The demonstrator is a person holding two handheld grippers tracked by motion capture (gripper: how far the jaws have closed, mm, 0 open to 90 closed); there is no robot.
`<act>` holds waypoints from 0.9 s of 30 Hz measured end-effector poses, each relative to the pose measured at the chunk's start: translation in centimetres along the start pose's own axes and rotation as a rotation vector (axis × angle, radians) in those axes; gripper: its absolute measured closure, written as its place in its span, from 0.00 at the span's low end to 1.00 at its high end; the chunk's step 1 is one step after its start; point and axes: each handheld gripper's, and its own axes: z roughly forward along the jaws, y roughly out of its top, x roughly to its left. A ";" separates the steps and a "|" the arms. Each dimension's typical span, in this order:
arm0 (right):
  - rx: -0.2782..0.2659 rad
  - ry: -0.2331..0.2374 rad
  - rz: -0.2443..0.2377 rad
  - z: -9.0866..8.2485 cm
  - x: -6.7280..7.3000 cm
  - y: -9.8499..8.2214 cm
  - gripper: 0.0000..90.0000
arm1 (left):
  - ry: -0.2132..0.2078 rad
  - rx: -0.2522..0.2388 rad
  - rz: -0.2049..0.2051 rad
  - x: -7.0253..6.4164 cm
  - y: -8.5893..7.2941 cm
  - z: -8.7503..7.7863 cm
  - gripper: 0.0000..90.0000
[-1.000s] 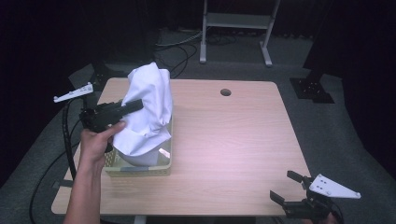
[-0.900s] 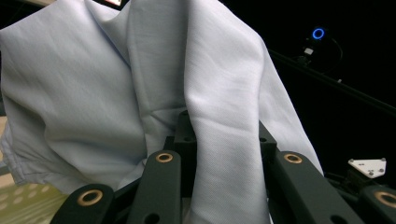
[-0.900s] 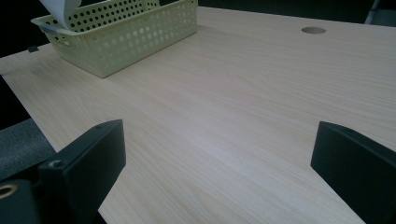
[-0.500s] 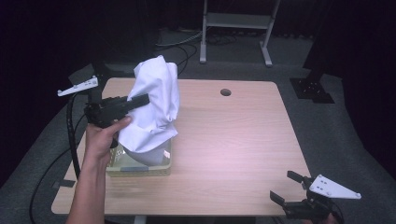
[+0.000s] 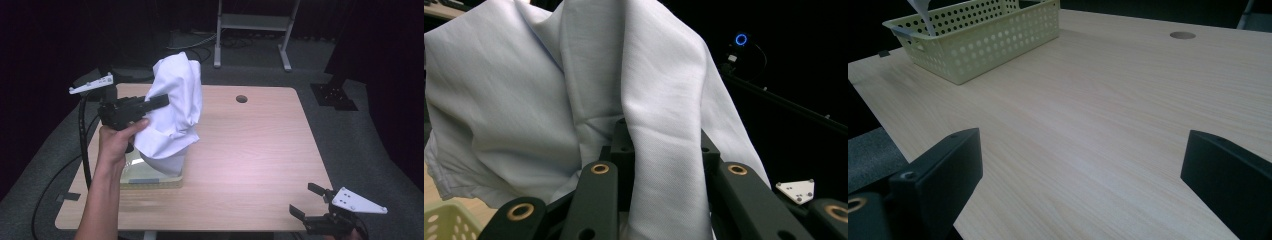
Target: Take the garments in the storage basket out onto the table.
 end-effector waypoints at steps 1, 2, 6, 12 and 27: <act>0.000 0.000 0.000 0.0 0.0 0.0 0.03 | -0.005 0.000 -0.002 0.0 0.0 0.1 0.81; -0.001 -0.001 0.000 -0.1 0.0 0.0 0.03 | -0.008 -0.001 -0.005 0.0 0.0 0.3 0.81; -0.002 -0.003 0.002 -0.1 -0.1 0.0 0.03 | -0.019 0.002 -0.005 -0.2 0.1 0.9 0.81; -0.005 -0.003 0.002 -0.1 -0.1 0.0 0.03 | -0.035 0.007 -0.008 -0.4 0.3 1.8 0.81; -0.006 0.000 -0.002 -0.1 0.0 0.1 0.03 | -0.064 0.024 -0.017 -0.7 0.1 4.3 0.81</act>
